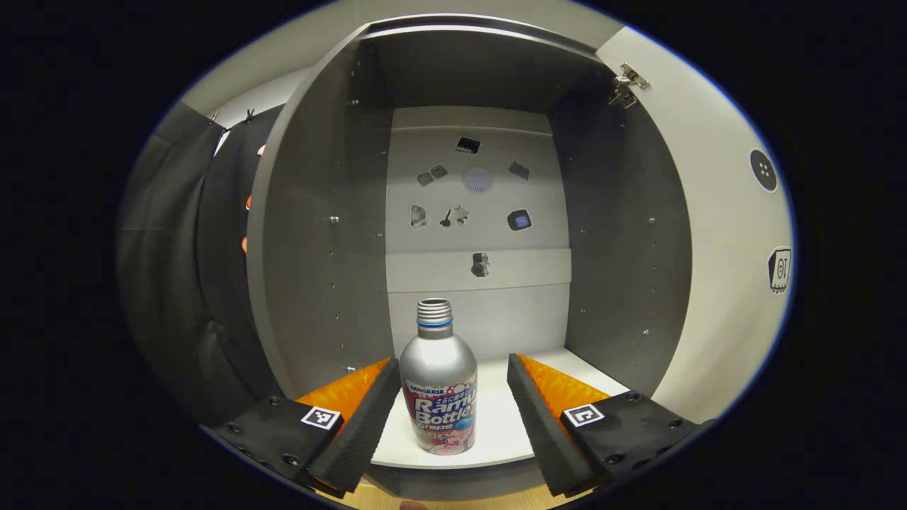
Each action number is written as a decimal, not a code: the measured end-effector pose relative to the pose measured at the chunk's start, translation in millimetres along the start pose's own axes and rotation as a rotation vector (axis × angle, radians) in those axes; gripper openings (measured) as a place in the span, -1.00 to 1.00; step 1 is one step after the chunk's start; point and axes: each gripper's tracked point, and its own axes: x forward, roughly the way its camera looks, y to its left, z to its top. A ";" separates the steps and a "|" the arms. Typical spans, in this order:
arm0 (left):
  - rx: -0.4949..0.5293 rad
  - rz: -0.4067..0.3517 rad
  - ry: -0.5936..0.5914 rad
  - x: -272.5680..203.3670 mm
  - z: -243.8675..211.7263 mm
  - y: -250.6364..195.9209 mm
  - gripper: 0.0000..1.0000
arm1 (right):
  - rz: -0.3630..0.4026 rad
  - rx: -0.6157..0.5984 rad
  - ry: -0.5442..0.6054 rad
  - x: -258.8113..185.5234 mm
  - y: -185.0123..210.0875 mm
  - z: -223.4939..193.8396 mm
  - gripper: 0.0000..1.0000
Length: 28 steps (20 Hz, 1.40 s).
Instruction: Open the cabinet door with the right hand, grasp the bottle in the cabinet with the left hand and place it on the coaster, then close the cabinet door with the right hand.
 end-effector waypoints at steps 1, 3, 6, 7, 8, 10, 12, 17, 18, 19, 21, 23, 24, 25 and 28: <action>-0.001 0.002 0.004 4.2 -1.9 1.3 1.00 | -0.004 0.003 0.002 0.6 -1.1 -0.6 0.96; -0.007 0.000 0.009 12.2 -8.0 1.2 0.96 | -0.013 0.009 0.008 0.9 -4.3 -3.1 0.85; -0.024 0.001 0.031 23.4 -17.5 3.1 0.96 | -0.024 0.003 0.008 0.3 -7.1 -3.2 0.85; -0.033 -0.002 0.040 25.3 -19.8 3.7 0.96 | -0.030 -0.004 0.006 -0.6 -7.8 -2.4 0.85; -0.042 -0.003 0.042 26.7 -20.5 4.4 0.96 | -0.033 -0.009 0.003 -0.6 -8.1 -0.8 0.86; -0.053 -0.019 0.038 24.5 -18.5 3.8 0.91 | -0.034 -0.011 -0.002 -2.7 -8.1 0.3 0.86; -0.072 -0.040 0.039 20.5 -18.5 2.4 0.72 | -0.036 -0.007 -0.005 -4.0 -7.8 0.8 0.85; -0.120 -0.058 0.021 -17.4 -8.2 9.0 0.65 | -0.024 -0.014 -0.013 -7.6 -2.0 1.1 0.86; -0.121 -0.064 0.015 -27.8 -6.7 11.2 0.68 | -0.018 -0.018 -0.018 -7.4 0.9 2.4 0.85; -0.118 -0.065 0.009 -37.8 -6.7 14.5 0.69 | -0.012 -0.022 -0.022 -8.7 3.4 3.1 0.85; -0.112 -0.062 0.006 -57.7 -8.5 23.7 0.72 | 0.000 -0.032 -0.029 -10.6 7.9 5.3 0.86; -0.125 -0.064 0.013 -80.5 -13.4 32.8 0.68 | 0.013 -0.042 -0.034 -14.6 12.4 5.2 0.85; -0.133 -0.060 0.015 -92.1 -16.5 39.0 0.72 | 0.020 -0.047 -0.037 -17.1 14.2 5.7 0.85; -0.139 -0.057 0.018 -103.2 -20.8 46.0 0.72 | 0.024 -0.050 -0.040 -19.6 15.8 5.7 0.85; -0.123 -0.036 0.017 -131.3 -35.0 67.9 0.68 | 0.040 -0.054 -0.043 -24.7 23.4 9.6 0.85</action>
